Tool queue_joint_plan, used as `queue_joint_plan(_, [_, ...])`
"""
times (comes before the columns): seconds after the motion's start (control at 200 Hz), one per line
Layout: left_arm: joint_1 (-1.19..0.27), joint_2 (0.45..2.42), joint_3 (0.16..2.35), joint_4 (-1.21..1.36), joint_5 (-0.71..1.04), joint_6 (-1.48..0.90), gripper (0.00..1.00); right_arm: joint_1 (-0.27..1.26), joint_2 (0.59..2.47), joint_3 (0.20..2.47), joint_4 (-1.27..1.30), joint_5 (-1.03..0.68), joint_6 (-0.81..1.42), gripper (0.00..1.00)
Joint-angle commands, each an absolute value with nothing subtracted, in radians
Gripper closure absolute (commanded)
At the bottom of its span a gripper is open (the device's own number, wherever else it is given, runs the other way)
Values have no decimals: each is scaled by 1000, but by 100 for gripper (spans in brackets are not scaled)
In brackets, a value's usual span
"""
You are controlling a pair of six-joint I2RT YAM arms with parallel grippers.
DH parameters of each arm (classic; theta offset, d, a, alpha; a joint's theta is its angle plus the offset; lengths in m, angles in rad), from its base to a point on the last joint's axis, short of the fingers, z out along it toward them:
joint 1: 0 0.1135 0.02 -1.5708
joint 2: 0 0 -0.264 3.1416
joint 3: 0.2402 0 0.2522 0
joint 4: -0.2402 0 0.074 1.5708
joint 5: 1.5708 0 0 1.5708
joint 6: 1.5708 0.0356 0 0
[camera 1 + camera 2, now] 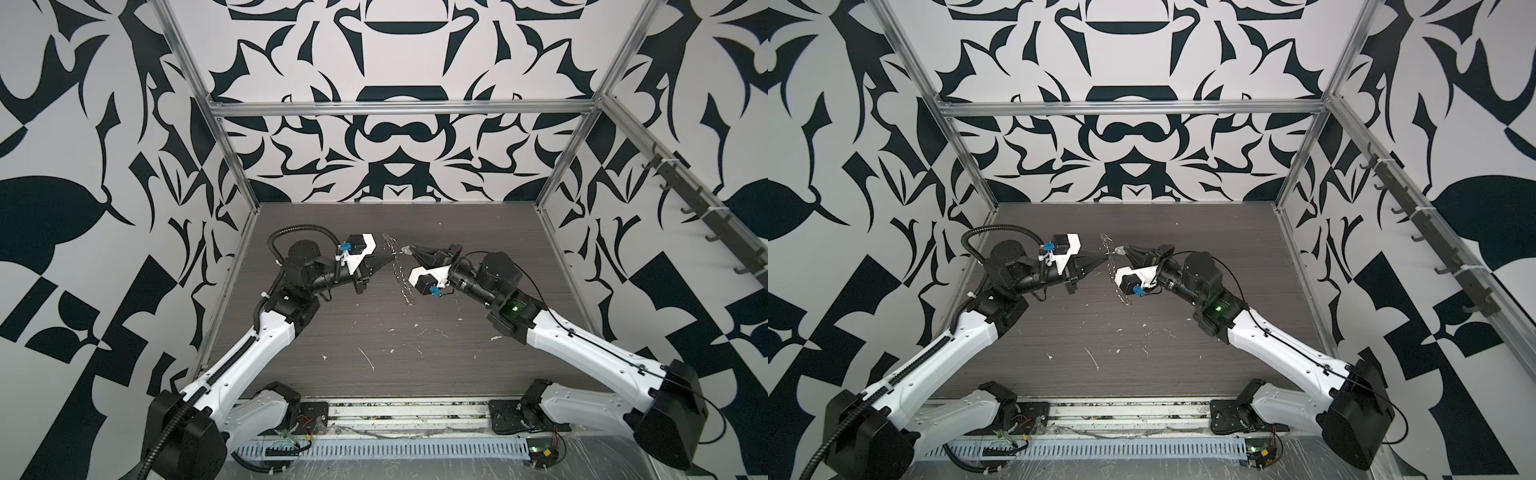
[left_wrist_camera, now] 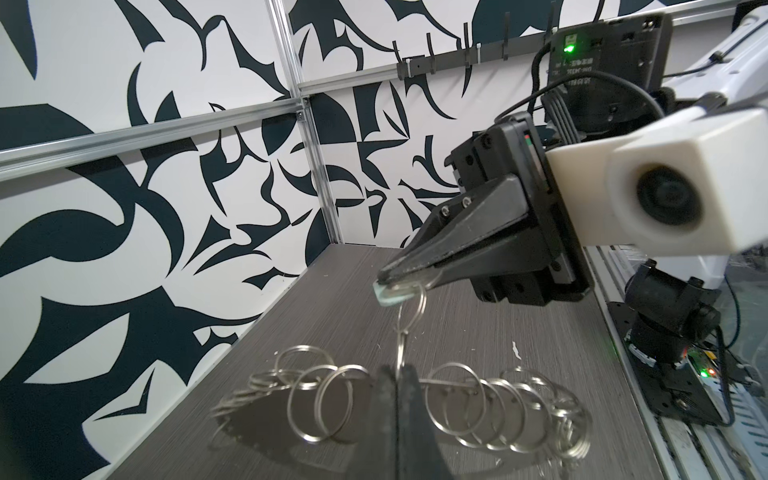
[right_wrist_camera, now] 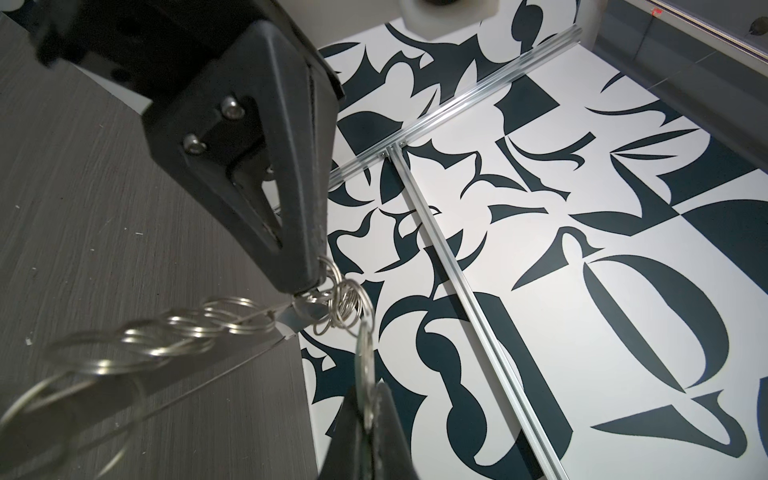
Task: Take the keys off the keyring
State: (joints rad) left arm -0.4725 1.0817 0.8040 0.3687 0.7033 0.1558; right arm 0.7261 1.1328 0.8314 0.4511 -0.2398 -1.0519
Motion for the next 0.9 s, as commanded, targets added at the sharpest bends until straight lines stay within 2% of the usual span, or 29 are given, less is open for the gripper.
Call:
queue_joint_plan(0.0, [-459, 1088, 825, 307, 683, 149, 100, 723, 1068, 898, 569, -287, -1017, 100])
queue_joint_plan(0.42, [-465, 1095, 822, 316, 702, 200, 100, 729, 1055, 886, 532, -319, -1042, 100])
queue_joint_plan(0.7, [-467, 1087, 726, 520, 711, 278, 100, 747, 1039, 863, 504, -290, -1094, 100])
queue_joint_plan(0.895, [-467, 1089, 710, 603, 708, 242, 100, 739, 1037, 840, 488, -212, -1038, 100])
